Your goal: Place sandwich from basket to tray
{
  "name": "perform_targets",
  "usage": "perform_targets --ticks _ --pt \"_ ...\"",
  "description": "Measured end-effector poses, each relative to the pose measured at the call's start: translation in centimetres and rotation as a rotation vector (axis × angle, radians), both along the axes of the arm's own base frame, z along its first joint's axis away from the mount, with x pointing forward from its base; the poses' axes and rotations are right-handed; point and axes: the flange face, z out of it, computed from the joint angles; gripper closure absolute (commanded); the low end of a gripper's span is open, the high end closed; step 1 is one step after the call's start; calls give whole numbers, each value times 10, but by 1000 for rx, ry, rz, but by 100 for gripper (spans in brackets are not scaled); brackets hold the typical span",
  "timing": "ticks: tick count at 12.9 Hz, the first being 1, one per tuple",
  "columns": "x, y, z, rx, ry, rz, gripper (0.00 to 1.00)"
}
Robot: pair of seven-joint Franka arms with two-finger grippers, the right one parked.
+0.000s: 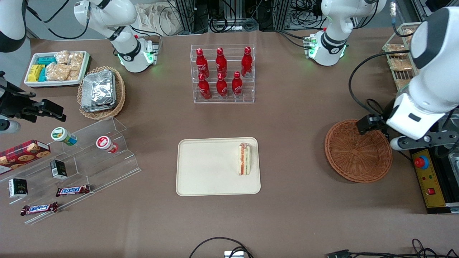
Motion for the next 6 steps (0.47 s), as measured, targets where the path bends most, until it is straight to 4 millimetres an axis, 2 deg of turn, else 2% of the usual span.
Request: perform_targets --ticks 3,6 --pt "-8 29 25 -49 -16 -34 0" --pt "-35 57 54 -63 -29 -69 0"
